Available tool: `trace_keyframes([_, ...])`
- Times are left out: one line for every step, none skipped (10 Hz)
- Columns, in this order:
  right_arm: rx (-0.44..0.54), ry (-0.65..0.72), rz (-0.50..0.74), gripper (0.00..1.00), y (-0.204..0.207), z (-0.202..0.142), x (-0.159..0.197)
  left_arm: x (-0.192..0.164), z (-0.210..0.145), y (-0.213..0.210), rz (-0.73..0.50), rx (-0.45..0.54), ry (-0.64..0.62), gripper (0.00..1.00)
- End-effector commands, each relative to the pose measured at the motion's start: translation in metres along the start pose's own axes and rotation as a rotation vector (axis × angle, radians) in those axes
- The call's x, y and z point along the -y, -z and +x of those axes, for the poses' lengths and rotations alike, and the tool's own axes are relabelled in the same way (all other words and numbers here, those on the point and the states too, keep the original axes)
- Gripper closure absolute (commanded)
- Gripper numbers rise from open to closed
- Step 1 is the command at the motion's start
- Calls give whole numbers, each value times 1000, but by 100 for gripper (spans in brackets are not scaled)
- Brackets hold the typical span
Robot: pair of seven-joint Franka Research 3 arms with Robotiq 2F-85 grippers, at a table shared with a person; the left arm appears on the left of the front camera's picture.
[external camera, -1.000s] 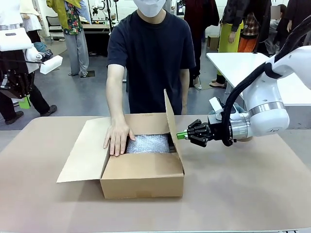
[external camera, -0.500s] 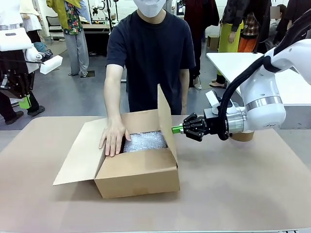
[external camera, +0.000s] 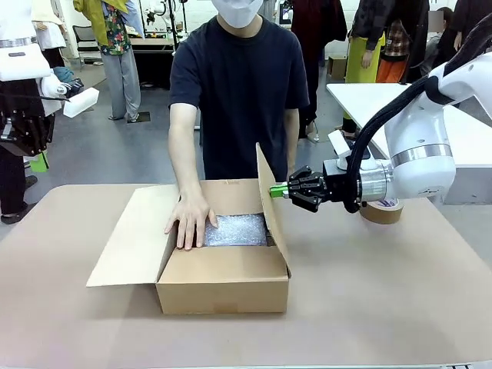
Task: Wrap the clocks to prevent damage.
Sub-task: Push the right (or left) flap of the Package Box to close it.
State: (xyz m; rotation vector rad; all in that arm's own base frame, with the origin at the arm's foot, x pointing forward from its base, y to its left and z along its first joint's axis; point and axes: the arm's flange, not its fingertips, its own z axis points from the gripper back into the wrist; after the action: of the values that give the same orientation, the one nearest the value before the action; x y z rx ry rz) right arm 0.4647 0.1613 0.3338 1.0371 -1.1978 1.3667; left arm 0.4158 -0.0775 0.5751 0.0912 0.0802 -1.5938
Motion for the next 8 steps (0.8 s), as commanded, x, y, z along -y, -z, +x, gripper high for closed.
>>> trace_keyframes([37, -10, -27, 99, 1, -3, -6, 0, 1, -1, 0, 14, -23, 100])
trace_keyframes([35, -2, -25, 99, 1, -6, -6, 0, 1, -1, 0, 14, -23, 100])
trace_keyframes([26, 14, -21, 99, 2, -13, -6, 0, 1, -1, 0, 14, -23, 100])
trace_keyframes([9, 32, -12, 99, 5, -23, -7, 0, 1, -1, 0, 14, -23, 100])
trace_keyframes([-15, 63, -3, 99, 7, -37, -7, 0, 1, -1, 0, 14, -23, 100])
trace_keyframes([-37, 91, 3, 99, 8, -50, -7, 0, 1, -1, 0, 14, -23, 100])
trace_keyframes([-57, 110, 3, 99, 8, -58, -7, 0, 1, -1, 0, 14, -23, 100])
trace_keyframes([-65, 117, 3, 99, 7, -61, -7, 0, 1, -1, 0, 14, -23, 100])
